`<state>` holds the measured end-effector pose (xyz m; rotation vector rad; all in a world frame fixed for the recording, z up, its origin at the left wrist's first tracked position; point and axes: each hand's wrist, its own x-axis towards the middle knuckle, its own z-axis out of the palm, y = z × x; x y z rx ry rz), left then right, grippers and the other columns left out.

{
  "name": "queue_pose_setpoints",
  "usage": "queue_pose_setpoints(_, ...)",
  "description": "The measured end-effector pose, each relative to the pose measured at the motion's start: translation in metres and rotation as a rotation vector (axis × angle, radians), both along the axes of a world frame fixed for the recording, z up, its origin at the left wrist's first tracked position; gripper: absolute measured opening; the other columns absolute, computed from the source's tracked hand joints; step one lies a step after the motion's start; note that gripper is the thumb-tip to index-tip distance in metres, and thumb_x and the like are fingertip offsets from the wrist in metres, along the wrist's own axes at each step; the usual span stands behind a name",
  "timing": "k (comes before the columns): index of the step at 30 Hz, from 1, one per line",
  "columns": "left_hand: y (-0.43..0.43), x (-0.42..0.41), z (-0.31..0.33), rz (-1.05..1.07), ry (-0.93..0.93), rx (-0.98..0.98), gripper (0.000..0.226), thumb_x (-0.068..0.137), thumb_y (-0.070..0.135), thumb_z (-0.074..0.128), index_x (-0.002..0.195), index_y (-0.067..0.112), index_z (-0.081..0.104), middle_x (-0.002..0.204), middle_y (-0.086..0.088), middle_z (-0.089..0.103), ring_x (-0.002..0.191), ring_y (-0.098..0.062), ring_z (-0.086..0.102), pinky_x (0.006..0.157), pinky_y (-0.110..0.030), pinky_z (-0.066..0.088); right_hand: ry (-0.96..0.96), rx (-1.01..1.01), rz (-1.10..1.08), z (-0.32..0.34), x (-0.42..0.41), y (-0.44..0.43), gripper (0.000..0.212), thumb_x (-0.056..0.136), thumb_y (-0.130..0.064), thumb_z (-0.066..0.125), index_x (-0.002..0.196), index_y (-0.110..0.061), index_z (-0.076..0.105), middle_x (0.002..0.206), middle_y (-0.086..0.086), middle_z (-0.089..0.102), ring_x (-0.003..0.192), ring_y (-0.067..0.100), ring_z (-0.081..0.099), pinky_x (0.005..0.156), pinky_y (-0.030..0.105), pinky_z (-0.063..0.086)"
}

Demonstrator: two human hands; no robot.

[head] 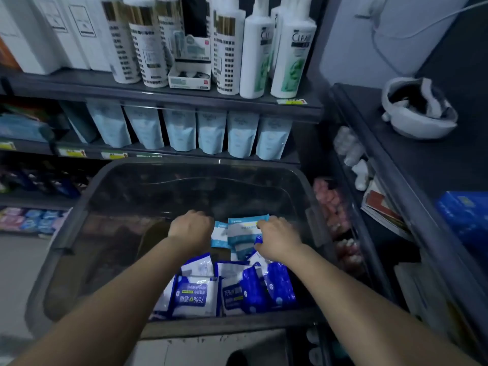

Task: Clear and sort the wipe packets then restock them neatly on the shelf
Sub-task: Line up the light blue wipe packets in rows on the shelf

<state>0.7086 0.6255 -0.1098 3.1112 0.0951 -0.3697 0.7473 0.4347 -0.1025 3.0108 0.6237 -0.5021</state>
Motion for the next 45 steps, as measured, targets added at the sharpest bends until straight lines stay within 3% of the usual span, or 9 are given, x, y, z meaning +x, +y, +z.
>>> queue_pose_setpoints(14, 0.007, 0.069, -0.131, 0.43, 0.34, -0.614, 0.065, 0.086, 0.035, 0.063, 0.14, 0.011, 0.037, 0.137, -0.013, 0.048, 0.122, -0.029, 0.051, 0.099, -0.035, 0.044, 0.513, 0.065, -0.489, -0.101, 0.064, 0.029, 0.098, 0.078, -0.053, 0.066, 0.15, -0.015, 0.011, 0.138, 0.012, 0.041, 0.118, 0.027, 0.052, 0.093, 0.034, 0.05)
queue_pose_setpoints(20, 0.037, 0.078, -0.148, 0.748, 0.232, -0.937, 0.076, 0.059, 0.056, 0.078, 0.117, 0.012, 0.059, 0.114, -0.006, 0.065, 0.102, -0.025, 0.064, 0.089, -0.038, 0.053, 0.499, 0.143, -0.38, -0.101, 0.073, 0.053, 0.072, 0.081, -0.053, 0.064, 0.143, -0.03, 0.037, 0.138, 0.001, 0.05, 0.12, 0.022, 0.053, 0.097, 0.029, 0.046)
queue_pose_setpoints(24, 0.066, 0.072, -0.144, 0.863, 0.178, -1.048, 0.039, 0.06, 0.021, 0.089, 0.089, 0.018, 0.063, 0.101, -0.01, 0.069, 0.091, -0.026, 0.067, 0.086, -0.041, 0.055, 0.602, 0.344, -0.36, -0.109, 0.067, 0.072, 0.041, 0.086, -0.04, 0.067, 0.123, -0.025, 0.056, 0.132, -0.001, 0.053, 0.114, 0.017, 0.054, 0.09, 0.026, 0.043)
queue_pose_setpoints(29, 0.078, 0.068, -0.125, 0.721, 0.253, -1.243, 0.036, 0.066, 0.007, 0.084, 0.096, 0.005, 0.064, 0.093, -0.012, 0.07, 0.081, -0.024, 0.068, 0.071, -0.034, 0.056, 0.174, 0.258, -0.126, -0.113, 0.059, 0.095, 0.059, 0.079, -0.049, 0.069, 0.125, -0.02, 0.048, 0.125, 0.001, 0.049, 0.116, 0.022, 0.046, 0.09, 0.035, 0.041)
queue_pose_setpoints(33, 0.079, 0.071, -0.12, 0.657, 0.306, -1.433, 0.014, 0.078, 0.0, 0.073, 0.082, 0.004, 0.061, 0.083, -0.013, 0.065, 0.077, -0.022, 0.06, 0.067, -0.026, 0.051, 0.1, 0.199, 0.072, -0.104, 0.073, 0.094, 0.038, 0.082, -0.048, 0.066, 0.111, -0.024, 0.058, 0.112, -0.002, 0.061, 0.109, 0.022, 0.051, 0.088, 0.035, 0.03)
queue_pose_setpoints(36, 0.087, 0.072, -0.131, 0.619, 0.198, -1.087, 0.005, 0.083, 0.014, 0.072, 0.083, 0.011, 0.068, 0.081, -0.008, 0.068, 0.079, -0.022, 0.061, 0.073, -0.033, 0.049, -0.008, 0.106, 0.112, -0.1, 0.085, 0.08, 0.025, 0.085, -0.033, 0.067, 0.107, -0.022, 0.062, 0.102, 0.0, 0.061, 0.098, 0.024, 0.059, 0.083, 0.033, 0.034)
queue_pose_setpoints(39, 0.083, 0.067, -0.142, 0.423, 0.352, -0.793, 0.028, 0.077, 0.029, 0.078, 0.102, 0.02, 0.07, 0.102, -0.004, 0.071, 0.09, -0.016, 0.064, 0.083, -0.03, 0.051, -0.147, 0.009, 0.198, -0.099, 0.088, 0.076, 0.019, 0.078, -0.009, 0.067, 0.096, -0.016, 0.068, 0.09, 0.005, 0.063, 0.087, 0.028, 0.062, 0.076, 0.035, 0.041)
queue_pose_setpoints(42, 0.068, 0.064, -0.141, 0.277, 0.475, -0.61, 0.048, 0.075, 0.037, 0.078, 0.119, 0.023, 0.064, 0.116, 0.001, 0.065, 0.105, -0.016, 0.06, 0.086, -0.025, 0.047, -0.004, 0.012, 0.2, -0.095, 0.092, 0.076, 0.026, 0.087, -0.009, 0.056, 0.111, -0.016, 0.062, 0.108, 0.005, 0.06, 0.104, 0.027, 0.057, 0.083, 0.035, 0.042)
queue_pose_setpoints(45, 0.074, 0.069, -0.141, 0.342, 0.462, -0.706, 0.04, 0.074, 0.024, 0.08, 0.111, 0.014, 0.068, 0.111, -0.002, 0.067, 0.098, -0.018, 0.062, 0.082, -0.024, 0.047, 0.247, 0.044, 0.198, -0.088, 0.101, 0.073, 0.035, 0.088, -0.028, 0.065, 0.121, -0.021, 0.06, 0.118, 0.002, 0.054, 0.116, 0.023, 0.048, 0.094, 0.034, 0.042)
